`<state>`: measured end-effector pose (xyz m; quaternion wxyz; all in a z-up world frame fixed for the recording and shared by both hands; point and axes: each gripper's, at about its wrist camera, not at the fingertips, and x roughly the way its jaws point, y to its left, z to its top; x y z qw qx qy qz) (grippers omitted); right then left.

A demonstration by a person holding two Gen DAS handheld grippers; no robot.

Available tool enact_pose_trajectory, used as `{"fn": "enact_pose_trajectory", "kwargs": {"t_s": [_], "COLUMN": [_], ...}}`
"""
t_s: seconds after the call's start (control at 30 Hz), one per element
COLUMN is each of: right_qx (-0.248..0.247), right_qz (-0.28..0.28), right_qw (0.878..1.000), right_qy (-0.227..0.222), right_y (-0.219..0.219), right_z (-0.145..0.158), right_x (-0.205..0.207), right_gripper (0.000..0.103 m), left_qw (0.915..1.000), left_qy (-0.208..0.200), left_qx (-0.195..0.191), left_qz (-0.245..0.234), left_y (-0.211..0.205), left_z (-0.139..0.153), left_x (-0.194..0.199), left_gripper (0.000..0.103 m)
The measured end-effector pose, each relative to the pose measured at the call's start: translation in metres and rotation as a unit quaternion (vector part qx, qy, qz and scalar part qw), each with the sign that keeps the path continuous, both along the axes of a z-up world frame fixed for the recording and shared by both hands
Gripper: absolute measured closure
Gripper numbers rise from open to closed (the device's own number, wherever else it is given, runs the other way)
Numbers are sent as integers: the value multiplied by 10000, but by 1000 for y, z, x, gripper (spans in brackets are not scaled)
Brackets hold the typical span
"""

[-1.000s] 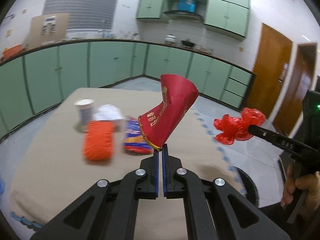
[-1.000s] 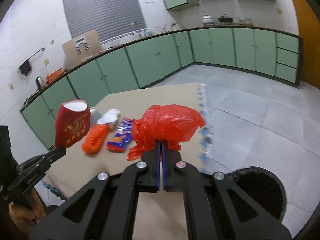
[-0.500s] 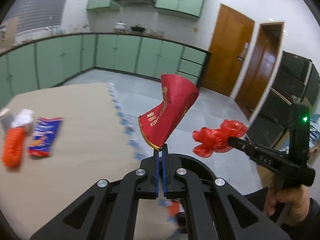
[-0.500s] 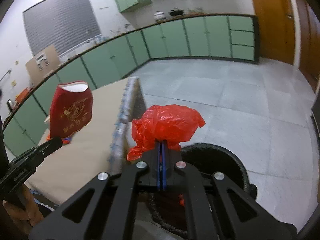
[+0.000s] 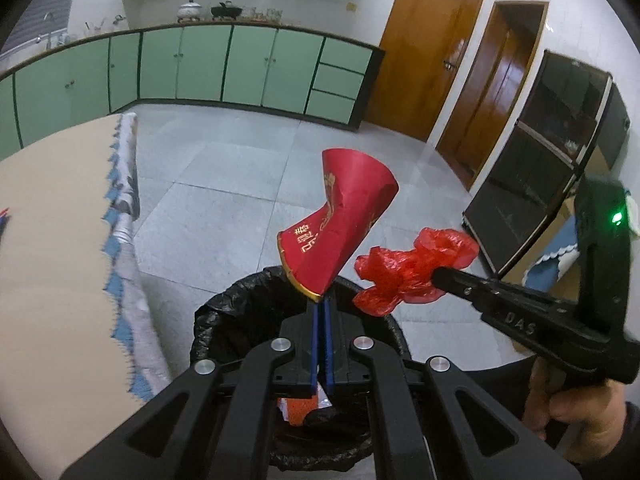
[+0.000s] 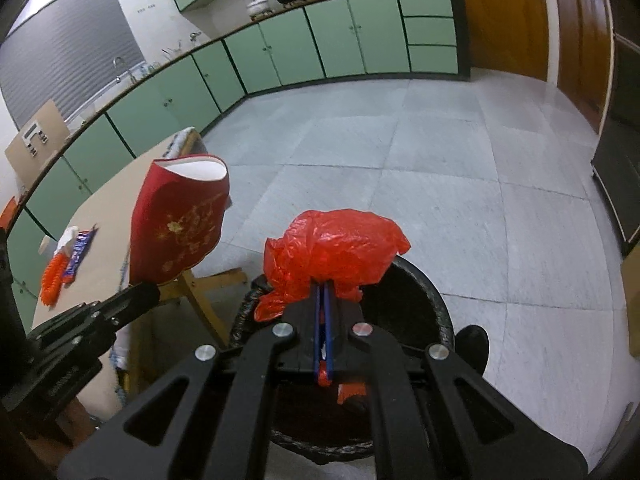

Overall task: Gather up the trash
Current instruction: 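Open both grippers over the bin to drop the sleeve and bag, then return both tools to the table and close the left gripper on the orange mesh net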

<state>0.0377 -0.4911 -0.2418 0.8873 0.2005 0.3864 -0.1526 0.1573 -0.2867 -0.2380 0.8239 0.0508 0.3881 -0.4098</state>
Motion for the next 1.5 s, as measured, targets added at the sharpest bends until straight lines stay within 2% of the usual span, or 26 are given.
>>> {"fn": "enact_pose_trajectory", "kwargs": {"t_s": [0.1,0.17,0.23,0.27,0.43,0.47,0.53,0.7,0.87,1.0,1.17,1.23,1.43,1.5], "right_qx": [32,101,136,149,185,173,118,-74,-171,-168,-164,-182,-236,-244], "right_qz": [-57,-95,-135,-162,-198,-206,-184,88,543,1033,1643,1910,2429,2545], "right_qw": [9999,9997,9994,9993,9994,9995,9996,9999,9981,9939,9850,9797,9673,9644], "right_qy": [111,213,277,286,201,171,154,54,-216,-346,-510,-581,-688,-670], "right_y": [-6,-9,-11,-12,-15,-15,-13,11,53,96,157,186,253,272], "right_z": [-8,-16,-19,-20,-18,-16,-13,2,27,42,57,63,71,69], "right_x": [5,7,8,8,4,3,3,10,33,59,94,109,144,156], "right_gripper": [97,93,78,75,74,74,74,71,65,61,60,60,60,60], "left_qw": [9999,9998,9995,9993,9989,9989,9991,9990,9941,9853,9673,9577,9336,9290], "left_qy": [50,116,187,233,287,287,207,-39,-349,-669,-936,-1017,-1049,-1015], "left_qx": [134,166,243,265,348,349,372,312,340,382,543,610,720,719], "left_qz": [-18,-17,-65,-89,-92,-83,-2,332,969,1524,2293,2624,3351,3485], "left_y": [-8,-13,-17,-18,-16,-16,-14,15,73,128,206,243,324,342], "left_z": [-12,-20,-29,-33,-44,-43,-40,-22,3,21,32,32,27,25], "left_x": [4,4,2,3,4,4,2,4,15,23,36,40,57,65], "left_gripper": [100,100,99,96,83,81,66,59,50,43,38,38,37,37]}}
